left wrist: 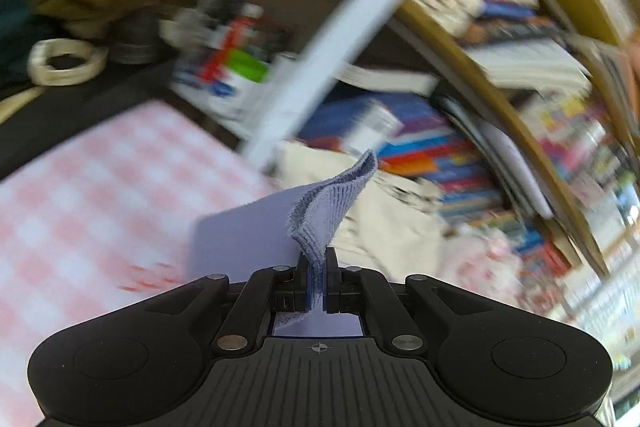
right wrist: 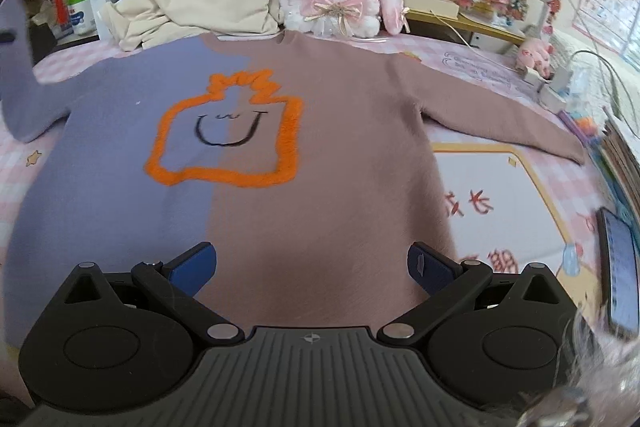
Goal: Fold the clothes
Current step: 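Lift the lavender sleeve across the sweater chest and open the left gripper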
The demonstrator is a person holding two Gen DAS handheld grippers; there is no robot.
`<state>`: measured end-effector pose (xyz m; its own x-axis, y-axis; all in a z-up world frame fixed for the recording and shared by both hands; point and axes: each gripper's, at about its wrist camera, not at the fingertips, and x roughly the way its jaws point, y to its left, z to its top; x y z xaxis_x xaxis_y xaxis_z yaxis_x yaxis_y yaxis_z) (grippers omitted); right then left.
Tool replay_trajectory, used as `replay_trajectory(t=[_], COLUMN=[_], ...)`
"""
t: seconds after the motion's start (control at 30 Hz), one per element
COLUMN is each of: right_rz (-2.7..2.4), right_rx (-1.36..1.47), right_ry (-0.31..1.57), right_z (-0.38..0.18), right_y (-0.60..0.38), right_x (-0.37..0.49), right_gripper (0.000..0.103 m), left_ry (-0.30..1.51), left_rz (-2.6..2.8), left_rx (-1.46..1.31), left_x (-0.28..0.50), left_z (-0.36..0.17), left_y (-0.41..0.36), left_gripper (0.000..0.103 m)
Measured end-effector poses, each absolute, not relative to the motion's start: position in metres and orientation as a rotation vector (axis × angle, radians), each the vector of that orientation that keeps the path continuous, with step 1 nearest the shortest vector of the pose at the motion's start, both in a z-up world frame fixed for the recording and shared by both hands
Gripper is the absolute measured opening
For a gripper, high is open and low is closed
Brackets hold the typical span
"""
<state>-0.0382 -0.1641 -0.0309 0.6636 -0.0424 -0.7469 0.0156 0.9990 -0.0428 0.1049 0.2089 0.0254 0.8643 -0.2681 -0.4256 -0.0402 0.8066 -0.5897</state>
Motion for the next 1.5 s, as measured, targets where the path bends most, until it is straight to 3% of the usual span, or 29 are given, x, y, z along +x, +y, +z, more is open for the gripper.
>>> replay_trajectory(t=[0.5, 1.0, 1.1, 1.13, 1.2, 1.5], right_rz=[0.167, 0.264, 0.27, 0.271, 0.278, 0.313], right_rx=[-0.065, -0.088, -0.087, -0.086, -0.08, -0.06], right_ry=[0.839, 0.855, 0.859, 0.86, 0.865, 0.89], right_z=[-0.04, -0.047, -0.048, -0.048, -0.049, -0.055], right_y=[-0.242, -0.274, -0.278, -0.279, -0.279, -0.273], right_x=[-0.016, -0.009, -0.01, -0.01, -0.009, -0.013], right_gripper=[0.103, 0.103, 0.103, 0.103, 0.103, 0.103], left_ry=[0.565, 0.67, 0.712, 0.715, 0.677, 0.698], left_rz=[-0.212, -0.236, -0.252, -0.259, -0.261, -0.038], left_rx=[-0.467, -0.397, -0.386, -0.378, -0.339, -0.115], left_x=[0.145, 0.164, 0.163, 0.161, 0.148, 0.058], left_z=[0.051, 0.024, 0.021, 0.021, 0.025, 0.006], left_y=[0.034, -0.06, -0.071, -0.073, -0.073, -0.011], left_gripper=[0.003, 0.004, 0.026, 0.042, 0.053, 0.054])
